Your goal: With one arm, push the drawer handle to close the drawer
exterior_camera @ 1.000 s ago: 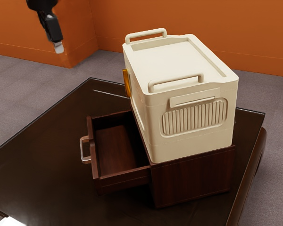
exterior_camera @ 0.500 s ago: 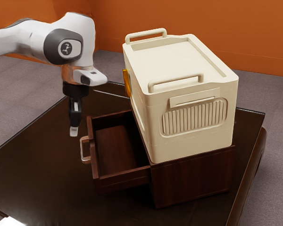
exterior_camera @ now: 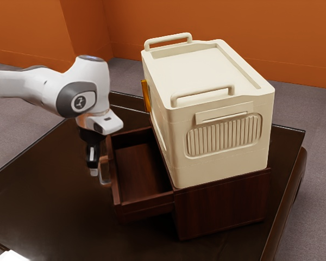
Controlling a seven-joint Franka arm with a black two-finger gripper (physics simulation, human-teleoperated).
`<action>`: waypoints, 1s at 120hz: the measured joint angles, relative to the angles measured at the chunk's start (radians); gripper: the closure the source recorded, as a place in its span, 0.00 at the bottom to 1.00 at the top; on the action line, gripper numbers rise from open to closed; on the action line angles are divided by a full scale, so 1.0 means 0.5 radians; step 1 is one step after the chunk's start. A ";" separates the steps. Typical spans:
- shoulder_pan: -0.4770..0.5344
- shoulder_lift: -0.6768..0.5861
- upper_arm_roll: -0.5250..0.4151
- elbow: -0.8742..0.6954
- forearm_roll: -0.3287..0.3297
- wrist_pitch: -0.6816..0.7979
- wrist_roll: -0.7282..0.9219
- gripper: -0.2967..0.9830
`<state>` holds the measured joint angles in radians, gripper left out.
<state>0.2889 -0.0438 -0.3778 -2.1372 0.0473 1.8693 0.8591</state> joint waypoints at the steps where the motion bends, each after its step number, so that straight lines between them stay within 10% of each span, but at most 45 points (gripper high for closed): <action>1: -0.005 0.001 -0.001 -0.002 -0.002 0.006 0.003 0.85; 120: -0.084 0.367 -0.137 0.317 -0.189 0.482 0.043 0.82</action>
<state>0.2467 0.1397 -0.4464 -1.9789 -0.0474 2.1102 0.8807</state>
